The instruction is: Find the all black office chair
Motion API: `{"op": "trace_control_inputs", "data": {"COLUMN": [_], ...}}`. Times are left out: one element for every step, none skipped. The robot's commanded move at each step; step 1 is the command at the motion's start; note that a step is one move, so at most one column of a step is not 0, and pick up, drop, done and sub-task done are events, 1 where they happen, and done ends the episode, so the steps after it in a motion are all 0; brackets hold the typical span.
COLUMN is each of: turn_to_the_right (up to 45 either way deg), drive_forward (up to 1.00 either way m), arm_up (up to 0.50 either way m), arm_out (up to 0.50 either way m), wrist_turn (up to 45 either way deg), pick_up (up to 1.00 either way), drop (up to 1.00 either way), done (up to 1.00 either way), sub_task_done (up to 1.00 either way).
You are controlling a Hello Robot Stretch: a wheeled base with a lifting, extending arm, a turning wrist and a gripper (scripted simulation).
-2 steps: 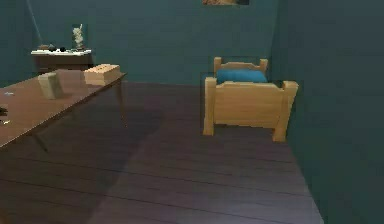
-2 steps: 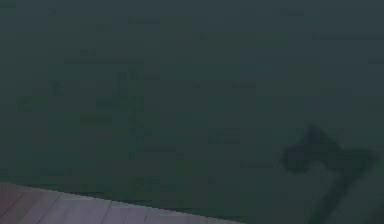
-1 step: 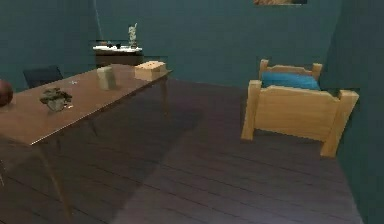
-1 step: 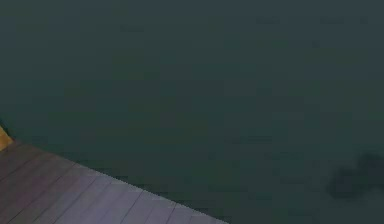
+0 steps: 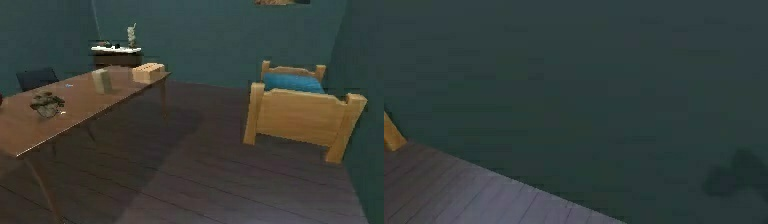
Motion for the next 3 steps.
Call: {"op": "trace_control_inputs", "data": {"turn_to_the_right": [-21.0, 0.0, -45.0], "drive_forward": [0.00, 0.45, 0.00], "arm_up": [0.00, 0.00, 0.00], "arm_out": [0.00, 0.00, 0.00], "wrist_turn": [0.0, 0.0, 0.0], "pick_up": [0.00, 0.00, 0.00], "drop": [0.00, 0.00, 0.00], "done": [0.00, 0.00, 0.00], "sub_task_done": [0.00, 0.00, 0.00]}}
